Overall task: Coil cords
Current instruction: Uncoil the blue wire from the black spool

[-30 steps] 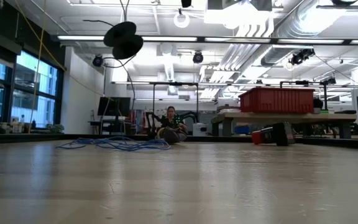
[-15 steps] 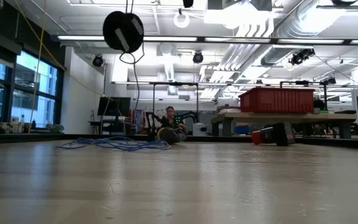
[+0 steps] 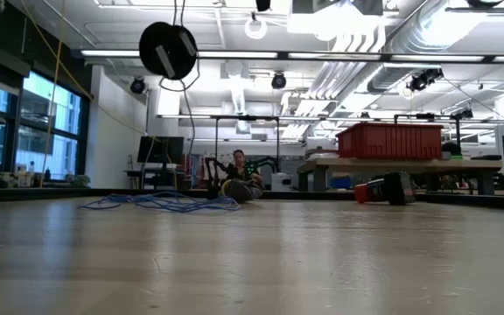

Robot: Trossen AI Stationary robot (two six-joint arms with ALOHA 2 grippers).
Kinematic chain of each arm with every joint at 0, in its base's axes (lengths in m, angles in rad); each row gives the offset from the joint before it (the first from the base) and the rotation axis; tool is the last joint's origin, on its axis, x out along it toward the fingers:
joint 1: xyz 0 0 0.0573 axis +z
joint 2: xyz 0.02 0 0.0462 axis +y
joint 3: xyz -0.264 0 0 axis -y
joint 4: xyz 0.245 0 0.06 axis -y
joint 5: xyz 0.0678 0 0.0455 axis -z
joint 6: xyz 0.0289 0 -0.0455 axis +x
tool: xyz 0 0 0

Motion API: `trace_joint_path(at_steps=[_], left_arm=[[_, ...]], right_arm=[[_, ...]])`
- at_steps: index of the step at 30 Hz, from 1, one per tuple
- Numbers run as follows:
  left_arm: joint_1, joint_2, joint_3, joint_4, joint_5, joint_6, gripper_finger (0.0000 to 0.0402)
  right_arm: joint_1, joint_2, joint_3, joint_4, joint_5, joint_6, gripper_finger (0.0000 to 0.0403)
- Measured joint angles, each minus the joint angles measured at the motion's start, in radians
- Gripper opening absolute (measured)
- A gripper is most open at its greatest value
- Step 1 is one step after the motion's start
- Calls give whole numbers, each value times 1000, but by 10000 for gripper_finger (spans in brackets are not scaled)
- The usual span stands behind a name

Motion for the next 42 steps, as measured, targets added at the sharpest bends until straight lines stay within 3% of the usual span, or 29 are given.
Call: trace_joint_path(at_steps=[5, 10, 20, 24, 30, 36, 42], left_arm=[[1, -30, -1, -16, -234, 105, 0], [0, -102, 2, -110, -307, 47, 0], [0, -171, -1, -382, -292, -215, 0], [1, -177, 2, -502, -298, -315, 0], [0, -157, -2, -728, -292, -470, 0], [0, -146, 1, -734, -243, -481, 0], [0, -140, -1, -747, -143, -571, 0]], right_arm=[[53, -64, 0, -151, 4, 16, 1], [118, -174, 0, -455, 98, 22, 1], [197, -379, 0, -1102, 339, 250, 0], [219, -428, -1, -1279, 446, 363, 0], [228, -442, -1, -1332, 453, 419, 0], [227, -426, -1, -1177, 395, 305, 0], [219, -412, -3, -1157, 365, 282, 6]])
